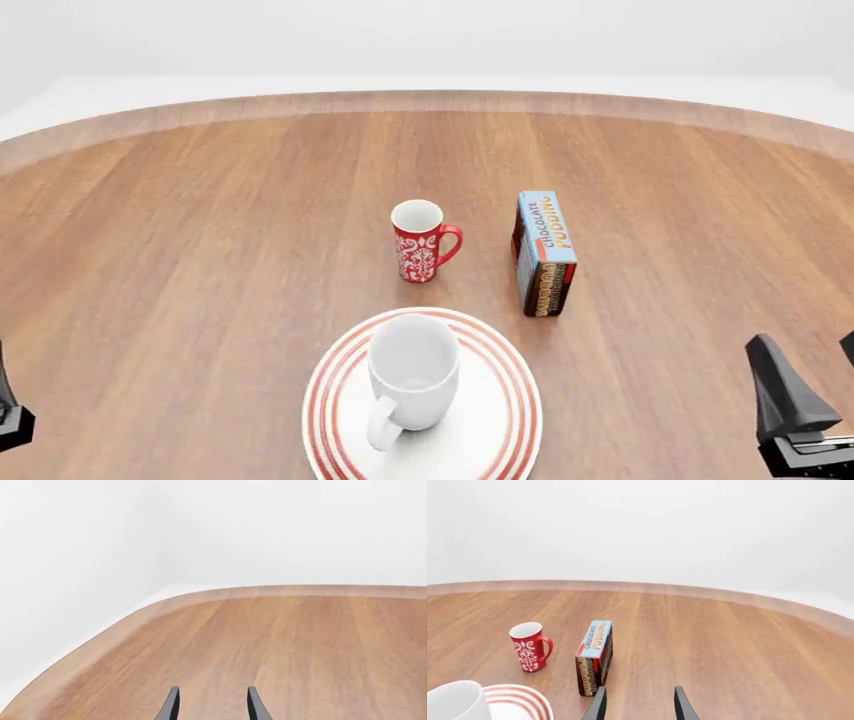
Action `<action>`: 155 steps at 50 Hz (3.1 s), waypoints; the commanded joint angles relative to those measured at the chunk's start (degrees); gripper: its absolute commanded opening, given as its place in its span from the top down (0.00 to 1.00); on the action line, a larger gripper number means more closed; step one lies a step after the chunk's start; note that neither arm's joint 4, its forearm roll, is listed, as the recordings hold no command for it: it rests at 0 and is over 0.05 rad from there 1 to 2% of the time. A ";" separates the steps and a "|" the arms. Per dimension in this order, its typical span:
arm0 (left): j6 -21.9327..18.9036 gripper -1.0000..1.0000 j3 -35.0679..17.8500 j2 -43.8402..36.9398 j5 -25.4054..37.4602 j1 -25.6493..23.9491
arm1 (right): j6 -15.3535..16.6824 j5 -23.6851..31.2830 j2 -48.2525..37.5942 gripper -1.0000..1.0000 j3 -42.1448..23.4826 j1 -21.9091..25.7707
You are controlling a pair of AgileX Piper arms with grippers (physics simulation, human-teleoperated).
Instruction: Pick up the white mug and put it on the plate, and put the chocolate pudding to the right of the plate.
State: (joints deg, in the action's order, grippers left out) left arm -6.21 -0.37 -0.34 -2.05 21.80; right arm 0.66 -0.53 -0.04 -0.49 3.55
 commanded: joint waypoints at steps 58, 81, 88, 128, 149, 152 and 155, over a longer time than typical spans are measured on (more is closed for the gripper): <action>1.96 0.00 0.11 0.33 -1.37 -0.64 | 6.49 -5.84 -11.88 0.00 -8.41 4.73; 2.39 0.00 0.03 0.33 -1.63 -0.56 | 8.27 -10.32 -20.54 0.00 -13.64 9.05; 2.50 0.00 0.06 0.33 -1.67 -0.60 | 8.81 -11.98 -23.05 0.00 -14.20 10.53; 3.57 0.00 0.10 0.33 -2.02 -0.29 | 9.39 -20.87 -42.60 0.00 -20.05 12.66; 3.84 0.00 0.01 0.34 -2.04 -0.26 | 8.61 -21.81 -51.55 0.00 -23.98 12.49; 3.86 0.00 0.01 0.34 -2.07 -0.28 | 9.14 -21.96 -52.10 0.00 -24.25 12.41; 3.87 0.00 0.01 0.34 -2.07 -0.33 | 8.67 -21.02 -53.00 0.00 -25.61 11.88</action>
State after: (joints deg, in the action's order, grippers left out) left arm -2.44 -0.33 -0.01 -4.08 21.47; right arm 9.61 -22.04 -49.96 -23.89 15.92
